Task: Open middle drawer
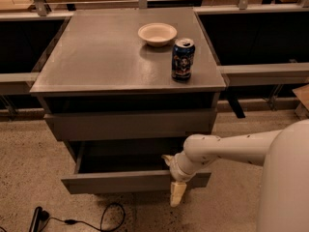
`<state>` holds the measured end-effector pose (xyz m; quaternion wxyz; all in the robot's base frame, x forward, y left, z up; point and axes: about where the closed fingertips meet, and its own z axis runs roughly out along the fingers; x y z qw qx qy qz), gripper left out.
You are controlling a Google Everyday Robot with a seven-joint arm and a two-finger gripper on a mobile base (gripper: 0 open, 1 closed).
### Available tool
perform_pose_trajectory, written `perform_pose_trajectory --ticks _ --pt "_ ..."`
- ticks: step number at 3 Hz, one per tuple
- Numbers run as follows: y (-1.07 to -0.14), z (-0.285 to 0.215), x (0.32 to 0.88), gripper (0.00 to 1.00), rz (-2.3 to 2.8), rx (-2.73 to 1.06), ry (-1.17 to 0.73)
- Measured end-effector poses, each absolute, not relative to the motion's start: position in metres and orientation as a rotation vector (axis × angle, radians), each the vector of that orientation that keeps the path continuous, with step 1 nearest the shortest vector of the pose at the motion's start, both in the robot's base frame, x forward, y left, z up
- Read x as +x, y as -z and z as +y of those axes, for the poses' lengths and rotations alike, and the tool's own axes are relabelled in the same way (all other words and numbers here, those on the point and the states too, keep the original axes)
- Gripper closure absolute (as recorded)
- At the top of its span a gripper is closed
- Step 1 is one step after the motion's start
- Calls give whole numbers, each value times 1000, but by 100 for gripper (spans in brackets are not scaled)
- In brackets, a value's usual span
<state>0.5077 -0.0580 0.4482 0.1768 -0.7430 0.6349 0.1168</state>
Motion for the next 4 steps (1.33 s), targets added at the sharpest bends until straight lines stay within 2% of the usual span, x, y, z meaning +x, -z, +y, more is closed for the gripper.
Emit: perform_pose_trajectory --ticks 2,3,4 --pt "-433 -61 511 0 1859 -2083 -413" --pt "-425 -64 504 14 1891 -2087 -468" --pt "-422 -68 492 32 1906 -2088 -526"
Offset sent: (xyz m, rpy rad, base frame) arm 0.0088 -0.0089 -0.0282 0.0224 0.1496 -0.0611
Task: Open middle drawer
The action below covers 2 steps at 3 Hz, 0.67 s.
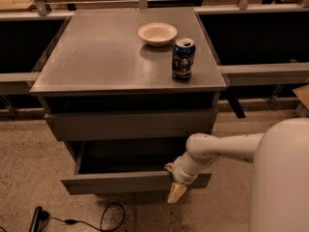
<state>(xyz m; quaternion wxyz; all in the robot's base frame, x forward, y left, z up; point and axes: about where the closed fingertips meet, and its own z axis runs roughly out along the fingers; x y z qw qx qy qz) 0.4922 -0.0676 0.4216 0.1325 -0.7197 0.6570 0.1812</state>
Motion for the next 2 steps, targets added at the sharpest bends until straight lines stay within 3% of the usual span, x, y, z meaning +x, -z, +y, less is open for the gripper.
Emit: perform_pose_trajectory --ticks 1,2 --pt "-425 -69 478 46 1904 -2087 -569" --pt "-434 -61 452 46 1870 -2116 -643"
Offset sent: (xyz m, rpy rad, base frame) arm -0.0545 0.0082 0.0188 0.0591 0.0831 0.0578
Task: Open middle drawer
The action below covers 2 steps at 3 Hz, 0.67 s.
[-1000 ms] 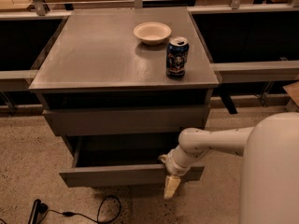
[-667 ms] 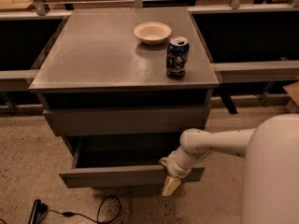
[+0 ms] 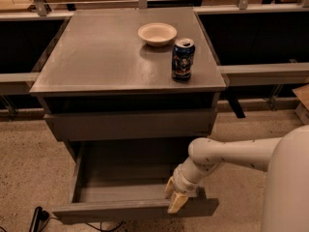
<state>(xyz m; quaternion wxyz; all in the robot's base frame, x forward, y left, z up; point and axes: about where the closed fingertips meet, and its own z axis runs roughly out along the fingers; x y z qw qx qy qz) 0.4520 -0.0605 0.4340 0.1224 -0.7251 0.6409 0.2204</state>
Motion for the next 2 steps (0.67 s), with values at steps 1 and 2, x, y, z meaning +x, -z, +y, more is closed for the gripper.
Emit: perform_pose_trajectory --ticks 1,2 --pt "-442 -53 437 46 1841 -2144 -684" --pt "-456 -48 437 47 1816 -2177 -668"
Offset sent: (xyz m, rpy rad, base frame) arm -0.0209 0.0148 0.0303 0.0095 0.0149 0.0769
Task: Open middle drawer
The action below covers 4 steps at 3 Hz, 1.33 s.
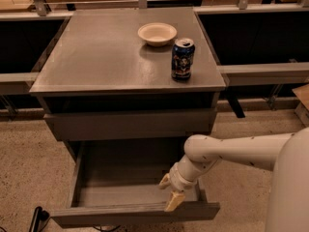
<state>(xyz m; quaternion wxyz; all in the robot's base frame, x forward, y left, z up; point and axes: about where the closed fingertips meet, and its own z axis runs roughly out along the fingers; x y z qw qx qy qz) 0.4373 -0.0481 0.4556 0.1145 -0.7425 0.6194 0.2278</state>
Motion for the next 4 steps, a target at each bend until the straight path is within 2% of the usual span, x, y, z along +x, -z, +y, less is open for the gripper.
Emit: perform_pose_trajectory --ticks 1,2,3,4 --pt "-468 -46 449 56 1802 -2199 -611" --pt "-492 -39 479 56 1765 -2240 -524" --pt "-491 -32 495 70 1765 -2253 -500" --pt "-471 -33 499 88 1793 -2253 -482"
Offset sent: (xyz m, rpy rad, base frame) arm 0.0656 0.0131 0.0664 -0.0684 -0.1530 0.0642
